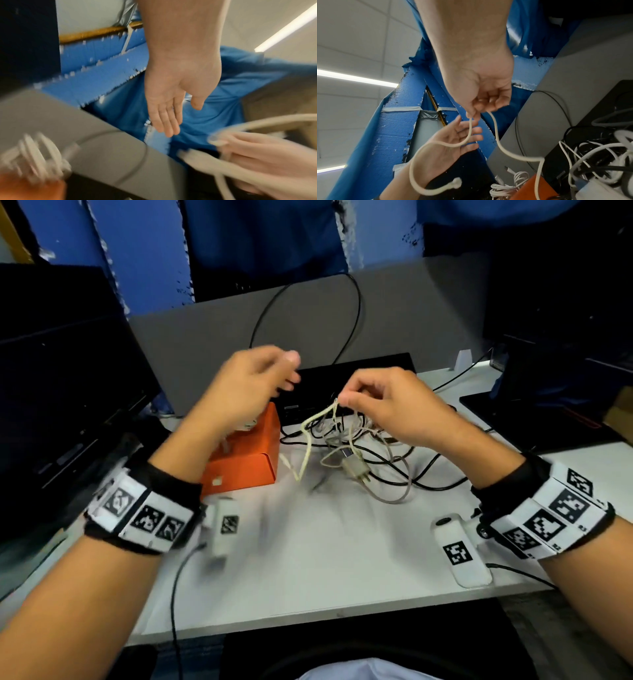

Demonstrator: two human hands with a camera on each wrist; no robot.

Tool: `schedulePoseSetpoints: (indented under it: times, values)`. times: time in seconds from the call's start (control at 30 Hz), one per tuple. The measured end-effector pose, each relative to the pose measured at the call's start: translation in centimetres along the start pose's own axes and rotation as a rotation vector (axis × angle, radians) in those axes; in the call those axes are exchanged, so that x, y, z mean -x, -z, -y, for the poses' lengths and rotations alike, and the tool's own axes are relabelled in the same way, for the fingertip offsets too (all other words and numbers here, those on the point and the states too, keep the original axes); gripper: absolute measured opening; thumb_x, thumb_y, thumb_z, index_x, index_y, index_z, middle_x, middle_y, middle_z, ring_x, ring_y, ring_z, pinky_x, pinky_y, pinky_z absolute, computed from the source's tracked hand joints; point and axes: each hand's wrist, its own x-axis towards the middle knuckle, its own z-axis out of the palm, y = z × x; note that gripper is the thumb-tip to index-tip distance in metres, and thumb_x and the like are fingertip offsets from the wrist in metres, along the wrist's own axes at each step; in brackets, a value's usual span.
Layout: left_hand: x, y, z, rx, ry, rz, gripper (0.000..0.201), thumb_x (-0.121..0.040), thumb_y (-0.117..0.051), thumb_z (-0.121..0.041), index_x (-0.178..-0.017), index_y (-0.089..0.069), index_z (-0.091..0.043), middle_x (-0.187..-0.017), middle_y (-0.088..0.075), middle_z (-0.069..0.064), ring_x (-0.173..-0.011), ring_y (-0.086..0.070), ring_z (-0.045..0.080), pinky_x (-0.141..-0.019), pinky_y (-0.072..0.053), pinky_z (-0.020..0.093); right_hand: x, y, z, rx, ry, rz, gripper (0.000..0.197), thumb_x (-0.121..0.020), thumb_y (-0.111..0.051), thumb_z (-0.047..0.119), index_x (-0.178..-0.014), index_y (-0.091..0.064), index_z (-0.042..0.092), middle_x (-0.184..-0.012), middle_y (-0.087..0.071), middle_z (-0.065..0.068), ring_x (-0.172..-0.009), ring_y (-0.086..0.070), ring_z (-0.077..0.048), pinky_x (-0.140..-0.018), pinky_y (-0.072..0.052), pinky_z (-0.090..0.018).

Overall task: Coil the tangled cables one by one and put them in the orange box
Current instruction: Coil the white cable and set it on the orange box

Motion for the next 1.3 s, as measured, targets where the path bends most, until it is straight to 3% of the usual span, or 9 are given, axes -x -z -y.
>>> schedulePoseSetpoints:
  times: [0.2,0.4,0.57,0.83,0.9,0.97,1.1,1.2,1.3]
  values:
    - [4.8,-5.1,-1.5,0.227,-0.032,0.183,0.017,-0.104,-0.057,-0.018,-0.099,-0.071,-0.010,-0.081,-0.075,0.001,-0.078,-0.070,0.013,-0.081,-0.055,0.028,0.0,0.0,0.8,0.001,0.160,-0.148,0.015,-0.101,-0.065,0.032,-0.091,-0.071,0.024,-0.093,-0.058,0.006,-0.079,-0.055,-0.004,-0.072,-0.041,-0.015]
    - [5.3,-2.2,-0.8,0.586,0.027,0.190,0.033,-0.109,-0.044,-0.025,-0.090,-0.067,-0.011,-0.052,-0.043,-0.002,-0.046,-0.048,0.016,-0.058,-0.048,0.027,-0.5,2.5,0.6,-0.379,0.096,-0.039,0.022,-0.099,-0.068,0.031,-0.082,-0.060,0.020,-0.055,-0.049,0.008,-0.054,-0.050,-0.018,-0.058,-0.046,-0.033]
    - [5.4,1.7,-1.8,0.826,-0.001,-0.004,0.035,-0.111,-0.036,-0.033,-0.087,-0.056,-0.016,-0.051,-0.029,-0.008,-0.040,-0.023,0.008,-0.043,-0.027,0.023,-0.3,5.1,0.0,-0.083,0.051,0.078,0.032,-0.090,-0.073,0.050,-0.077,-0.065,0.021,-0.058,-0.040,0.005,-0.055,-0.035,-0.013,-0.053,-0.032,-0.030]
    - [5.5,5.7,-1.1,0.844,-0.064,-0.344,0.036,-0.109,-0.041,-0.040,-0.086,-0.063,-0.023,-0.053,-0.026,-0.007,-0.043,-0.016,0.009,-0.046,-0.018,0.027,-0.9,7.8,-3.5,0.230,-0.024,-0.279,0.033,-0.099,-0.064,0.048,-0.086,-0.069,0.018,-0.072,-0.064,-0.012,-0.071,-0.060,-0.034,-0.065,-0.047,-0.039]
    - [5.8,5.2,-1.7,0.676,-0.067,-0.371,0.034,-0.108,-0.046,-0.039,-0.088,-0.068,-0.022,-0.054,-0.028,-0.004,-0.045,-0.019,0.011,-0.048,-0.016,0.030,-0.9,8.5,-3.7,0.313,-0.150,-0.189,0.022,-0.095,-0.070,0.046,-0.104,-0.071,0.026,-0.089,-0.070,-0.003,-0.087,-0.066,-0.028,-0.077,-0.049,-0.038]
    - [6.1,4.0,-2.3,0.509,-0.053,-0.338,0.033,-0.106,-0.051,-0.040,-0.092,-0.072,-0.019,-0.056,-0.030,0.002,-0.049,-0.020,0.019,-0.051,-0.016,0.037,-0.3,8.8,-2.4,0.462,-0.265,0.104,0.066,-0.083,-0.077,0.056,-0.142,-0.052,0.040,-0.131,-0.064,0.002,-0.120,-0.060,-0.022,-0.101,-0.046,-0.038]
    - [6.7,0.0,-4.2,0.391,-0.049,-0.204,0.036,-0.103,-0.058,-0.034,-0.089,-0.075,-0.005,-0.055,-0.029,0.009,-0.053,-0.018,0.024,-0.051,-0.014,0.033,1.4,4.9,3.0,0.273,0.022,0.263,0.108,-0.078,-0.067,0.075,-0.163,-0.008,0.044,-0.170,-0.015,0.013,-0.157,-0.015,-0.007,-0.130,-0.012,-0.045]
    - [7.0,-2.3,-5.0,0.307,-0.119,-0.088,0.042,-0.103,-0.061,-0.027,-0.063,-0.065,-0.014,-0.047,-0.038,-0.010,-0.045,-0.029,0.007,-0.047,-0.025,0.022,2.1,1.4,5.2,0.204,0.190,0.186,0.063,-0.100,-0.057,0.054,-0.156,-0.039,0.032,-0.148,-0.055,0.011,-0.137,-0.050,-0.009,-0.117,-0.039,-0.035]
    - [6.9,-2.0,-4.9,0.302,-0.099,-0.015,0.045,-0.101,-0.062,-0.033,-0.061,-0.057,-0.013,-0.048,-0.039,-0.007,-0.045,-0.030,0.009,-0.046,-0.025,0.021,2.1,0.9,5.3,-0.069,0.181,0.196,0.018,-0.106,-0.056,0.028,-0.109,-0.068,0.015,-0.064,-0.057,0.018,-0.055,-0.053,-0.002,-0.055,-0.041,-0.018]
